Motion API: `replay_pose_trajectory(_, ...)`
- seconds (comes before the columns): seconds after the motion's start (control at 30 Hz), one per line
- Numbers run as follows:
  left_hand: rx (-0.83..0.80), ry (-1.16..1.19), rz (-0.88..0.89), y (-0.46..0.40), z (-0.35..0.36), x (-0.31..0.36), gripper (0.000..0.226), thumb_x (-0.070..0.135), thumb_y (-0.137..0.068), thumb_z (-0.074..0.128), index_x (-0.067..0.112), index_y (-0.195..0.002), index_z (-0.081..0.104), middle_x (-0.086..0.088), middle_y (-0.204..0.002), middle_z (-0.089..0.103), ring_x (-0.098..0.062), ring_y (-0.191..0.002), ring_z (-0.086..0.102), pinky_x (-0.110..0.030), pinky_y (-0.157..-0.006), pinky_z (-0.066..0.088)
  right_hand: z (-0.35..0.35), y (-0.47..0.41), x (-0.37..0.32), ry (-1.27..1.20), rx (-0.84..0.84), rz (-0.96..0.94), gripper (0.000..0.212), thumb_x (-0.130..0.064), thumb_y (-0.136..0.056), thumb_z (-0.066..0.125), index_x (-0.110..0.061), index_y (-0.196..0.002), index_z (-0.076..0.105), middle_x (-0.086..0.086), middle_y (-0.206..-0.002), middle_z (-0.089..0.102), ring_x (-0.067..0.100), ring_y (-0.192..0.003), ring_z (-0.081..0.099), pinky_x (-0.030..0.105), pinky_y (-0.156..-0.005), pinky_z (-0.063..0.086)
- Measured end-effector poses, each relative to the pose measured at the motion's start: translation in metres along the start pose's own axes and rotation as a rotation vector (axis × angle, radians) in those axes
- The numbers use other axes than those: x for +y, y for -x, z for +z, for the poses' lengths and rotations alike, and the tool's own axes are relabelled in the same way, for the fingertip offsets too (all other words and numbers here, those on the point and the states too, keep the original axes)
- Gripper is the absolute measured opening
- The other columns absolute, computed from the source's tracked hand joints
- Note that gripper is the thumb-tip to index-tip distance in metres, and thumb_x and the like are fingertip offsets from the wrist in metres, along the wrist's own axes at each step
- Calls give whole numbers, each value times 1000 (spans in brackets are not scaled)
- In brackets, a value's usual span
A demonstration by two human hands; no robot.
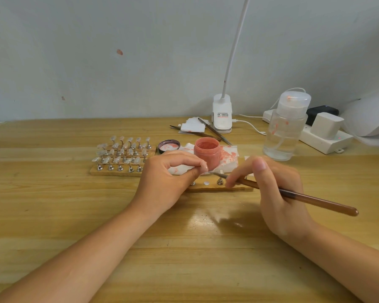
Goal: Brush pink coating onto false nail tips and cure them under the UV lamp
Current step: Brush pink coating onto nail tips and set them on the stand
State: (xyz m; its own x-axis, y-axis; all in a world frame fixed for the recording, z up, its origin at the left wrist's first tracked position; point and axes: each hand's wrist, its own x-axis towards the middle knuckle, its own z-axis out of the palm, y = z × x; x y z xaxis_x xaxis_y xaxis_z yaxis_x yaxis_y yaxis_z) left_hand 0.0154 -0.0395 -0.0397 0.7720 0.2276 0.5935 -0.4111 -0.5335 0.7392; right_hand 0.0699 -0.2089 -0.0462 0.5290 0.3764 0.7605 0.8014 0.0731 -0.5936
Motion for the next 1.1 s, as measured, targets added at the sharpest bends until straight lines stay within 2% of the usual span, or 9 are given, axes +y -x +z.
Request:
replay_pose_trajectory(0.13, 25, 12, -21, 0, 0, 2, 7, 17, -67, 71, 13, -73, 72, 7, -79, 69, 1, -80, 63, -6, -79, 41, 0, 0, 1, 30, 49, -6, 46, -24, -93, 29, -6, -74, 66, 1, -73, 65, 14, -72, 60, 35, -67, 47)
replay_pose_trajectory(0.3, 10, 45, -48, 0, 1, 4, 4, 23, -67, 69, 20, -68, 68, 18, -68, 67, 4, -74, 63, -6, -74, 42, 3, -1, 1, 64, 11, -23, 45, -26, -93, 30, -7, -76, 68, -6, -77, 65, 13, -75, 62, 36, -67, 48)
replay_pose_trajectory(0.37, 10, 28, -23, -1, 1, 3, 3, 21, -67, 70, 22, -67, 67, 16, -67, 66, 3, -72, 62, -6, -73, 42, 3, -1, 1, 72, -34, -24, 46, -29, -94, 32, -8, -75, 68, -3, -74, 65, 15, -73, 61, 39, -66, 47)
replay_pose_trajectory(0.47, 29, -7, -19, -1, 1, 0, 14, 12, -68, 74, 24, -66, 66, 10, -72, 65, 0, -73, 61, -7, -77, 41, 3, 0, 2, 67, -61, -40, 57, -38, -98, 29, -8, -70, 69, -4, -69, 64, 9, -68, 58, 31, -66, 44)
replay_pose_trajectory(0.6, 36, -4, -37, -1, 1, 1, 4, 25, -66, 71, 24, -67, 67, 7, -73, 65, -3, -74, 60, -9, -79, 42, 3, -2, 2, 73, -5, -18, 45, -27, -94, 32, -9, -75, 68, -5, -73, 64, 11, -73, 60, 35, -66, 46)
replay_pose_trajectory(0.73, 41, -47, -18, -1, 1, -1, 16, 13, -69, 75, 26, -66, 66, 9, -72, 63, -3, -73, 58, -10, -80, 41, 4, -1, 2, 85, -55, -36, 58, -42, -97, 29, -10, -72, 70, -11, -71, 63, 6, -69, 57, 28, -66, 43)
replay_pose_trajectory(0.8, 48, -53, -23, -1, 1, -2, 17, 12, -69, 75, 26, -66, 66, 9, -72, 63, -3, -73, 58, -10, -81, 41, 4, -1, 1, 70, -31, -58, 59, -41, -98, 27, -9, -72, 69, -8, -71, 64, 8, -68, 58, 30, -65, 44)
replay_pose_trajectory(0.9, 55, -60, -23, -1, 0, -4, 20, 10, -68, 76, 28, -67, 66, 9, -72, 62, -3, -74, 58, -10, -81, 41, 4, -2, 2, 92, -18, -40, 50, -37, -96, 31, -10, -79, 69, -9, -76, 64, 9, -73, 60, 29, -66, 46)
replay_pose_trajectory(1.1, 68, -75, -16, -1, 1, -4, 27, 4, -69, 76, 29, -65, 65, 11, -71, 61, -4, -74, 57, -12, -81, 42, 4, -1, 1, 73, -28, -46, 59, -41, -97, 27, -8, -75, 70, -2, -73, 66, 13, -71, 61, 34, -65, 46)
